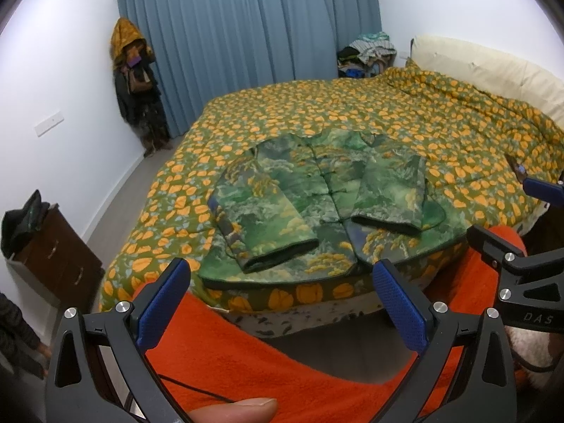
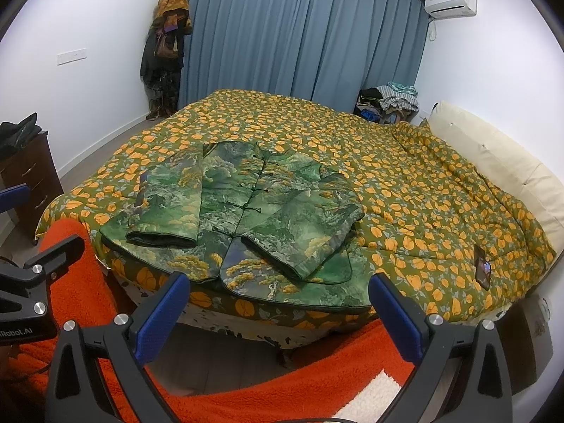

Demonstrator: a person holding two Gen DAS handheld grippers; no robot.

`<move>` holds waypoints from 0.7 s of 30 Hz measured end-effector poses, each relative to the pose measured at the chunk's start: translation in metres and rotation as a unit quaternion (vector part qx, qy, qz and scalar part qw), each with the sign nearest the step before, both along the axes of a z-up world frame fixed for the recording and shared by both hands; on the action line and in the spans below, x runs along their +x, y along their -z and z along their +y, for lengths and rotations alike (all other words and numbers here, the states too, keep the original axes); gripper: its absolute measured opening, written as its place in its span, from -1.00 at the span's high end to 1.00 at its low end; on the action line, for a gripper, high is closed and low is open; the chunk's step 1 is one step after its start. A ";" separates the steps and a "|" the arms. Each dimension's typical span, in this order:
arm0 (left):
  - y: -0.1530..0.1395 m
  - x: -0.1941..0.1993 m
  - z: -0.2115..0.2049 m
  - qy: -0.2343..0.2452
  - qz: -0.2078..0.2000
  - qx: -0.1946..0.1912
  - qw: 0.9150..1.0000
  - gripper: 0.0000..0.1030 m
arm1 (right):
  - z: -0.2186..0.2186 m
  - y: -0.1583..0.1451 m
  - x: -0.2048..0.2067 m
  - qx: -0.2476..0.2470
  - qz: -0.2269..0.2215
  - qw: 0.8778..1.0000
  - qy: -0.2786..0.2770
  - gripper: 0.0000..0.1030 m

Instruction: Fold large clothes

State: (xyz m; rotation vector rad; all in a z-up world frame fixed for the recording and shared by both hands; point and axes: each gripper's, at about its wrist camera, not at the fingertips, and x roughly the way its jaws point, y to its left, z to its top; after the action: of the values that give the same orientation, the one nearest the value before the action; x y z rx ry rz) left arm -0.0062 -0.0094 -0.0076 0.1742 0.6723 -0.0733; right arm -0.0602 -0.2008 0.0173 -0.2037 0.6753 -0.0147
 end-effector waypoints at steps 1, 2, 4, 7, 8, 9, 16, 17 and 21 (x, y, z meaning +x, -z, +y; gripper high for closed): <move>0.000 0.000 0.000 0.000 0.000 0.000 1.000 -0.99 | -0.001 0.000 0.001 0.000 0.001 1.000 -0.001 -1.00; 0.000 0.000 0.000 0.000 0.000 0.000 1.000 -0.99 | 0.000 0.001 0.000 0.000 0.001 1.000 -0.002 -1.00; 0.002 -0.001 0.000 0.001 0.001 0.001 1.000 -0.99 | -0.001 0.002 -0.001 0.001 0.002 1.000 -0.004 -1.00; 0.002 -0.001 0.000 0.001 0.000 0.001 1.000 -0.99 | -0.002 0.003 -0.001 0.003 0.004 1.000 -0.004 -1.00; 0.002 -0.001 0.000 0.001 0.001 0.000 1.000 -0.99 | -0.002 0.003 -0.002 0.003 0.004 1.000 -0.004 -1.00; 0.002 -0.001 0.000 0.000 0.001 0.000 1.000 -0.99 | -0.002 0.003 -0.002 0.003 0.004 1.000 -0.004 -1.00; 0.002 -0.002 -0.002 0.000 -0.001 0.002 1.000 -0.99 | -0.001 0.003 -0.001 0.003 0.004 1.000 -0.005 -1.00; 0.002 -0.001 -0.001 0.000 -0.001 0.002 1.000 -0.99 | -0.001 0.004 -0.002 0.003 0.004 1.000 -0.005 -1.00; 0.003 -0.002 -0.002 0.001 0.001 0.002 1.000 -0.99 | -0.001 0.004 -0.001 0.003 0.005 1.000 -0.005 -1.00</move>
State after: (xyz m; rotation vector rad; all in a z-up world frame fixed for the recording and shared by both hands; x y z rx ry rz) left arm -0.0080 -0.0117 -0.0104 0.1777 0.6737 -0.0736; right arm -0.0616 -0.2018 0.0135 -0.2012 0.6835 -0.0026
